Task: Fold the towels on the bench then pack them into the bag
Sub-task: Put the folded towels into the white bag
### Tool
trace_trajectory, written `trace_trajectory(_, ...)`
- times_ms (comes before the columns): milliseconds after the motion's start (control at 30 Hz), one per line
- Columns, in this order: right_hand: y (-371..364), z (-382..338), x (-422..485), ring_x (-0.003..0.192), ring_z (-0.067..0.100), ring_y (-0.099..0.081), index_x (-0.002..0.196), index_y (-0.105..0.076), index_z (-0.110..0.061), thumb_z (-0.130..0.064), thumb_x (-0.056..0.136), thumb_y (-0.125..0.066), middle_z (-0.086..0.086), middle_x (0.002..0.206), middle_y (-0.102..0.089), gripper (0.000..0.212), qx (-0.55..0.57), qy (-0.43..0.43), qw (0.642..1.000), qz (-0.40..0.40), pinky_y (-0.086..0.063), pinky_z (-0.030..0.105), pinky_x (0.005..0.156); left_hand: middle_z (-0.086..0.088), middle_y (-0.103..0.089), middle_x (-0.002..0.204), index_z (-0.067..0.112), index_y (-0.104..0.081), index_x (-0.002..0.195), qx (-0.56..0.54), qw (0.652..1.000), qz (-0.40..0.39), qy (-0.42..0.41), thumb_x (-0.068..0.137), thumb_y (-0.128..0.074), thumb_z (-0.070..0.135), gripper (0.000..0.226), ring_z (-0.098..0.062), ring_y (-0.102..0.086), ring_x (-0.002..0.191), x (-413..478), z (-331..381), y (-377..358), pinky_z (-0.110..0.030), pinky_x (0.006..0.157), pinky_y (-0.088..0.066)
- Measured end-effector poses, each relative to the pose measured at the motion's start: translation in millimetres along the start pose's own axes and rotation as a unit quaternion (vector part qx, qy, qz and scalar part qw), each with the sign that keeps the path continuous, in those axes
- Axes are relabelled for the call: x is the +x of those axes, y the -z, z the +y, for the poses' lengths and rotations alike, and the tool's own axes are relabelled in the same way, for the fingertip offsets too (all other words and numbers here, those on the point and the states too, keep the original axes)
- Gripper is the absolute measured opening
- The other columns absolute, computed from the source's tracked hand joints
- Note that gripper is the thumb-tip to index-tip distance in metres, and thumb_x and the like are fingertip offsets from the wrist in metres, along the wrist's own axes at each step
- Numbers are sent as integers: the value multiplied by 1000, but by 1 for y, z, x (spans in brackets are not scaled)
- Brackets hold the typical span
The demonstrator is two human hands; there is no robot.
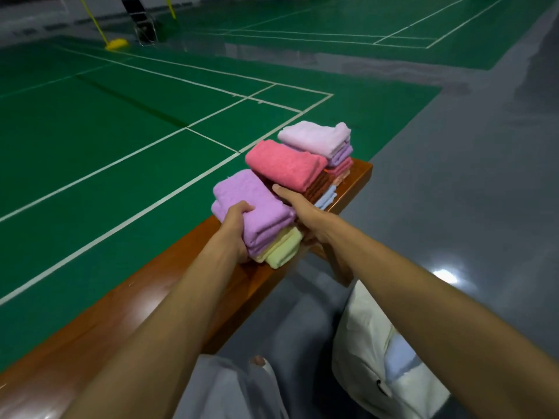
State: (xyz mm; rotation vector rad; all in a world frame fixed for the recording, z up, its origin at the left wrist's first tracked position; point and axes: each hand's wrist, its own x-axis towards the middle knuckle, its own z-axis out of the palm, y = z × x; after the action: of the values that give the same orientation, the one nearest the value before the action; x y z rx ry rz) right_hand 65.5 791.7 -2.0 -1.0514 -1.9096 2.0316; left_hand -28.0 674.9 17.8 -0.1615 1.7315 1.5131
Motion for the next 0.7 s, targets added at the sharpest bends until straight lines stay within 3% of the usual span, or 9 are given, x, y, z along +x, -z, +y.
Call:
trace_trajectory(67,4,5,-4,94,29,-74,110,-77,-22,-82,77,-60,10,104,-78,70,17,-34,998,-40,-60,36,82,-25,-73,97,3,-63,114,13,999,-14,42,83,-66,37,46,-36,-70,87,-6,-7,14,-37,75,-55)
trace_trajectory(133,4,13,-14,103,27,-69,118,-74,-24,-83,73,-63,12,120,-73,76,29,-45,997,-60,-52,43,95,-28,-73,105,-2,-60,123,16,999,-20,48,74,-68,37,64,-41,-72,95,-12,-14,18,-46,89,-57)
trace_trajectory(200,3,23,-27,107,17,-59,132,-63,-24,-74,86,-60,-2,117,-67,67,23,-19,998,-60,-46,37,103,-29,-73,108,-1,-61,126,28,998,-29,57,62,-69,38,75,-44,-71,102,-16,-23,18,-54,98,-53)
trace_trajectory(267,-3,29,-41,104,14,-54,129,-59,-19,-68,94,-53,-7,104,-62,60,41,-18,997,-60,-44,30,97,-29,-73,110,-1,-62,124,25,998,-26,47,69,-65,38,68,-44,-70,106,-25,-29,16,-56,100,-52)
trace_trajectory(367,-3,36,-48,92,15,-54,103,-62,-8,-89,76,-50,6,88,-58,86,70,-8,997,-10,-41,33,101,-29,-72,113,-4,-62,120,24,999,-42,21,78,-60,33,55,-43,-69,110,-37,-36,7,-52,98,-54)
trace_trajectory(467,19,51,-61,96,28,-69,115,-72,-12,-47,95,-63,19,104,-73,41,120,-9,990,-67,-54,43,94,-27,-70,116,-1,-64,121,20,997,-71,-10,78,-63,30,54,-39,-67,107,-50,-49,-3,-50,98,-53)
trace_trajectory(567,45,73,-72,101,30,-71,118,-75,-17,-51,94,-63,15,116,-73,44,230,-33,965,-119,-58,42,87,-28,-70,121,0,-62,130,4,995,-103,5,60,-73,28,77,-43,-64,117,-60,-63,-11,-57,103,-50)
trace_trajectory(633,54,80,-80,110,27,-69,123,-71,-16,-53,98,-59,14,121,-71,46,289,-35,950,-114,-52,44,99,-25,-71,119,0,-60,129,-2,991,-132,17,69,-67,23,65,-43,-65,114,-70,-71,-23,-55,99,-53)
trace_trajectory(700,64,84,-90,96,13,-72,110,-70,-12,-46,104,-53,5,100,-77,38,324,-17,943,-76,-47,38,98,-23,-70,115,1,-59,127,-23,984,-171,34,82,-56,19,49,-41,-66,106,-85,-81,-42,-50,84,-60)
